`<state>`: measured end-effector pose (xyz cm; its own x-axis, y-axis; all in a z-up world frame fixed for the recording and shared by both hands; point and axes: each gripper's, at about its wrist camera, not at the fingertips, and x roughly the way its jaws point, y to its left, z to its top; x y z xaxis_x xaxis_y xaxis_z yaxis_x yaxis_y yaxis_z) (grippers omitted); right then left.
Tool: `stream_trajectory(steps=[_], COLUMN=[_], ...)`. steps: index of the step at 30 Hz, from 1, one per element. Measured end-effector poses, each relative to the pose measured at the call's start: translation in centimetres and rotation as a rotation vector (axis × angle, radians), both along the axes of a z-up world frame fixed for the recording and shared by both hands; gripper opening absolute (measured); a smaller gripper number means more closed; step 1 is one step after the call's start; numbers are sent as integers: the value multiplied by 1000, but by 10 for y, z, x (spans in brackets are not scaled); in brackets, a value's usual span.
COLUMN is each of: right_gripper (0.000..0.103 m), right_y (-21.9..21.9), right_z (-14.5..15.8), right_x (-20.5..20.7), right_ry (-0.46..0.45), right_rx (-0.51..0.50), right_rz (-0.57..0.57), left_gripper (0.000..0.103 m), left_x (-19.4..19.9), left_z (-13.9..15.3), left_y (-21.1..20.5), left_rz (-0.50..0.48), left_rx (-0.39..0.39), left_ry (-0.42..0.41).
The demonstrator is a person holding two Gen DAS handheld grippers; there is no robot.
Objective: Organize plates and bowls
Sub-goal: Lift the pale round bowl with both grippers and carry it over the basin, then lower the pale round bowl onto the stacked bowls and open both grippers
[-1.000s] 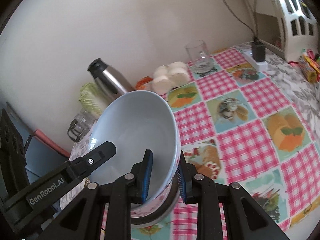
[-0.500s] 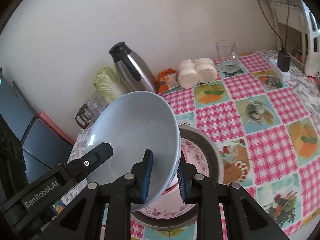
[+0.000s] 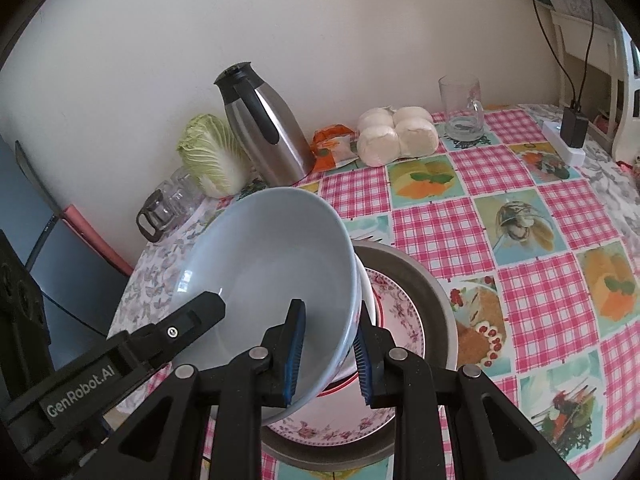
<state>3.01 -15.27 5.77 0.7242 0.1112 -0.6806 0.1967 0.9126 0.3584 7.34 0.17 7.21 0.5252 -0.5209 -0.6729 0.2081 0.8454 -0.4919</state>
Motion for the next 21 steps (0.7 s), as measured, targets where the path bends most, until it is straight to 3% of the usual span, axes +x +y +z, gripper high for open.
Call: stream_trajectory(steps=[10,21], right_gripper=[26,28], right_y=[5,7], right_z=[-7,-10], right_x=[11,14], right_ry=[22,31], right_rx=[-30,-33], right_rz=[0,6], left_gripper=[16,8], left_x=[9,11], left_z=[-14,-18], left_y=[4,5], left_rz=[9,30], left_rx=[-11,11], left_ry=[35,35])
